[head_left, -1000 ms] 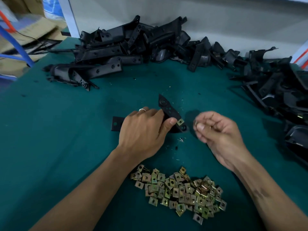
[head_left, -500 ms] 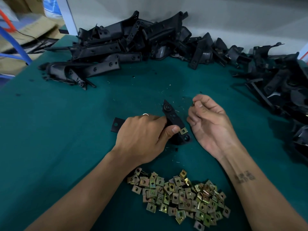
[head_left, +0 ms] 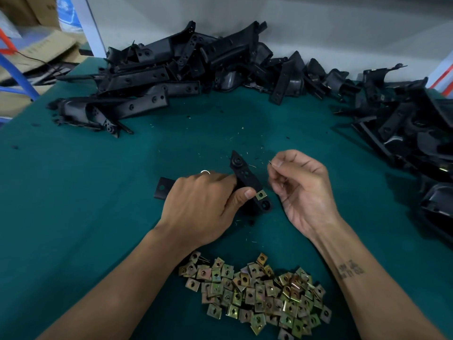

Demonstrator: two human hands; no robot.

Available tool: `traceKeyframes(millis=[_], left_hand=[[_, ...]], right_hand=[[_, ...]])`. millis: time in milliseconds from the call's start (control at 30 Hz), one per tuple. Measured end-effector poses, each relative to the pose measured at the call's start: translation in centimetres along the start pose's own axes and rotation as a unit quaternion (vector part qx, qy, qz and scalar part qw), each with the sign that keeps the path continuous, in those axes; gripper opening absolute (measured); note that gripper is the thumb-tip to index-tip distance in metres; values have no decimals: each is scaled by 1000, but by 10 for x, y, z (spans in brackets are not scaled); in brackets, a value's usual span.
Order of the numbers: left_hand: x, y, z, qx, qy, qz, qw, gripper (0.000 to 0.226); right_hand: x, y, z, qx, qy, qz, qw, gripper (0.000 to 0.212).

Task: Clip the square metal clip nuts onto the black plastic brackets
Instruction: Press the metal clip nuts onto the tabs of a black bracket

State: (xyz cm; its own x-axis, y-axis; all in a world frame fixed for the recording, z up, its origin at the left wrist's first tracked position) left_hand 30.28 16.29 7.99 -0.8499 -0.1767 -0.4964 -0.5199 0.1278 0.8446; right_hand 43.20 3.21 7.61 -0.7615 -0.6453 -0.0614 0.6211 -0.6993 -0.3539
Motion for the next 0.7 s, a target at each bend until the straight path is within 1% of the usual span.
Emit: traceKeyframes(millis=[167, 367, 500, 600, 700], left_hand=[[-1, 2, -1, 2, -14, -6, 1000, 47], [-1, 1, -1, 12, -11, 3, 1000, 48], [0, 0, -1, 11, -14, 13, 1000, 50], [0, -1, -1, 11, -19, 19, 1000, 56], [-1, 0, -2, 22, -27, 12, 999, 56]], right_hand=[[0, 0, 1, -15, -13, -6, 1000, 15], [2, -3, 4, -17, -44, 45, 998, 13], [4, -4, 9, 14, -37, 60, 997, 19], [5, -4, 13, 29, -16, 48, 998, 14], [8, -8, 12, 44, 1, 37, 998, 14]])
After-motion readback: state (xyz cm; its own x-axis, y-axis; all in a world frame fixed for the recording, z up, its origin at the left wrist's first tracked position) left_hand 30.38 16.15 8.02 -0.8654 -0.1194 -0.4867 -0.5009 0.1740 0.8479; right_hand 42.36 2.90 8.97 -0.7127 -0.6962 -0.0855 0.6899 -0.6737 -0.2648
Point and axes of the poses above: each hand's wrist, its own x-axis away from the middle knuckle, its own y-axis out of the back of the hand, z = x × y, the point moved 3 cm from there along -x, towards the middle knuckle
